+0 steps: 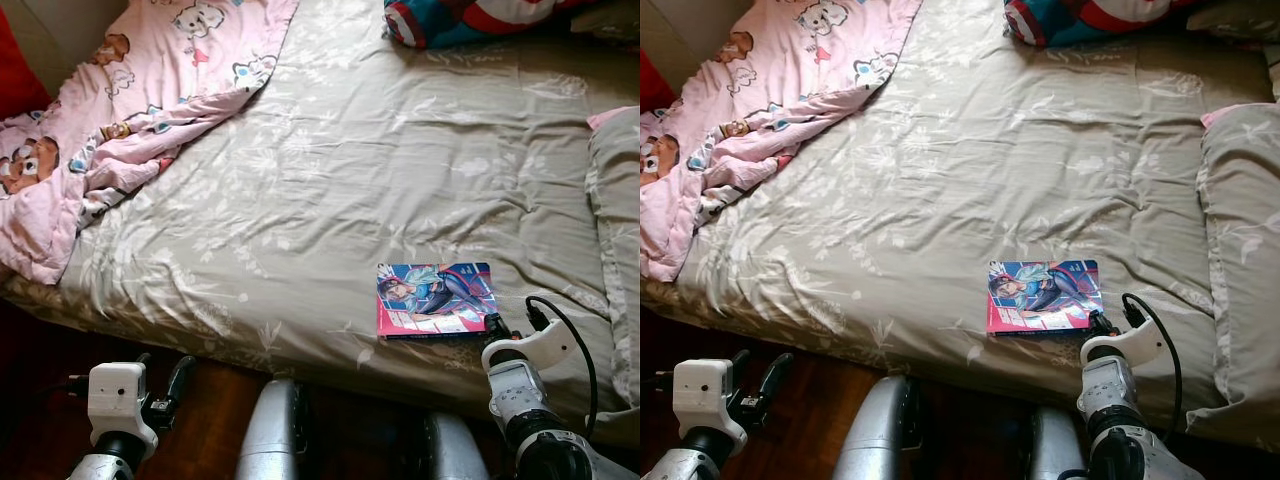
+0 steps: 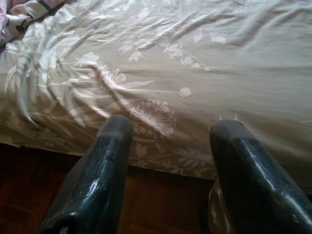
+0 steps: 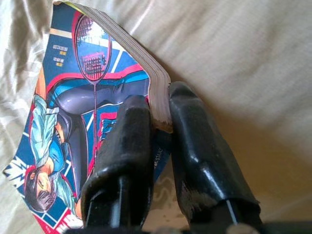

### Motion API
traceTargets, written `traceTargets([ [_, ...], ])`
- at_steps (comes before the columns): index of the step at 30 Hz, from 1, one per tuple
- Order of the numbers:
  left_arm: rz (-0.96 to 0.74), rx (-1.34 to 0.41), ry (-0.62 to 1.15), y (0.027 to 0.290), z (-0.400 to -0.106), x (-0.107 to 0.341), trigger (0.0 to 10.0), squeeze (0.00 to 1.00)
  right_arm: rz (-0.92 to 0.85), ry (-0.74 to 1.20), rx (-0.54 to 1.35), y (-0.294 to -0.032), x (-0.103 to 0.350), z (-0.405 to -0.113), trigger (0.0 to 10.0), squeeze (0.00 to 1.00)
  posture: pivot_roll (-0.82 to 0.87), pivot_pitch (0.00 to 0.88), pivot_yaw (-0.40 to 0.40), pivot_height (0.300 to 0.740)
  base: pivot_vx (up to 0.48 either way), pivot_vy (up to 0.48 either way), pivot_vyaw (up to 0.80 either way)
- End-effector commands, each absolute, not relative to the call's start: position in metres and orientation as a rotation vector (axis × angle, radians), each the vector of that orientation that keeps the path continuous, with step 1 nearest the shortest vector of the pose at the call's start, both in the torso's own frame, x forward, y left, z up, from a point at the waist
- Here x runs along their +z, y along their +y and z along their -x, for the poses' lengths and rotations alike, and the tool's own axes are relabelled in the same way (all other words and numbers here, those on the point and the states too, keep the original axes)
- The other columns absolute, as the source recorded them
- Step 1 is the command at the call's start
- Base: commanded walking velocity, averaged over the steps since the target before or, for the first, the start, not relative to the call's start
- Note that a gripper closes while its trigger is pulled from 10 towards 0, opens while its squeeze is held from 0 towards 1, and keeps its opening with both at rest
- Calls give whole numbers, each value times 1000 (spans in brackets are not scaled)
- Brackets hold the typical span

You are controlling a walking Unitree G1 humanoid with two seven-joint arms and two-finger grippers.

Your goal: Clean up the room

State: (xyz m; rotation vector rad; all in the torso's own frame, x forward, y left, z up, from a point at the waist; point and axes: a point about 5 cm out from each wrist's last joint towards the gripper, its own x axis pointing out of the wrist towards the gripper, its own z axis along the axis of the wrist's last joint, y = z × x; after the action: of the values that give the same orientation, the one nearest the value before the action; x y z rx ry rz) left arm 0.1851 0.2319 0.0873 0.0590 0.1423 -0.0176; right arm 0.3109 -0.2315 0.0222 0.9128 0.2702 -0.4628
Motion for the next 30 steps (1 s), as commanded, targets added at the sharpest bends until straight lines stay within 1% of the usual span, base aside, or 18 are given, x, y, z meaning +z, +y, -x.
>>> traceTargets([
  [1,-67,1,189,238,-177,82,10000,0,-918,349,-522,-228,3,-295,10000,0,163,363,145,647,0,0,0],
  [10,-67,-8,198,235,-176,81,10000,0,-929,385,-546,-224,-6,-287,10000,0,162,362,143,647,0,0,0],
  [11,-67,-8,198,234,-176,81,10000,0,-931,387,-547,-224,-7,-286,10000,255,163,362,143,647,0,0,0],
  [12,-66,-8,198,234,-176,81,10000,0,-932,388,-548,-224,-7,-285,10000,255,163,362,143,647,0,0,0],
  [13,-66,-9,199,234,-176,80,10000,0,-932,391,-549,-223,-8,-285,10000,380,164,362,143,647,0,0,0],
  [14,-66,-10,200,233,-175,80,10000,0,-932,391,-549,-223,-9,-284,10000,380,164,362,143,647,0,0,0],
  [15,-67,-10,200,233,-175,80,10000,0,-932,392,-549,-223,-9,-284,10000,588,164,362,143,647,0,0,0],
  [16,-65,-10,201,233,-175,79,10000,0,-929,398,-552,-222,-10,-283,10000,1000,163,361,143,647,0,0,0],
  [19,-62,-11,202,232,-175,79,10000,0,-927,403,-554,-222,-11,-282,10000,1000,161,360,142,647,0,0,0],
  [20,-60,-12,201,231,-176,79,10000,0,-921,410,-557,-223,-12,-281,10000,961,160,356,139,647,0,0,0],
  [22,-59,-12,201,231,-177,79,10000,0,-919,412,-558,-223,-12,-281,10000,961,160,356,139,647,0,0,0],
  [23,-58,-13,200,230,-177,79,10000,0,-918,414,-560,-223,-13,-280,10000,675,160,356,139,647,0,0,0],
  [24,-58,-13,200,230,-178,79,10000,0,-918,414,-560,-223,-13,-280,10000,675,160,354,137,647,0,0,0],
  [25,-56,-13,199,229,-179,78,10000,0,-912,418,-564,-224,-13,-280,10000,0,158,351,136,647,0,0,0],
  [30,-49,-15,197,226,-183,77,10000,0,-894,413,-574,-228,-12,-280,10000,0,153,339,130,647,0,0,0],
])
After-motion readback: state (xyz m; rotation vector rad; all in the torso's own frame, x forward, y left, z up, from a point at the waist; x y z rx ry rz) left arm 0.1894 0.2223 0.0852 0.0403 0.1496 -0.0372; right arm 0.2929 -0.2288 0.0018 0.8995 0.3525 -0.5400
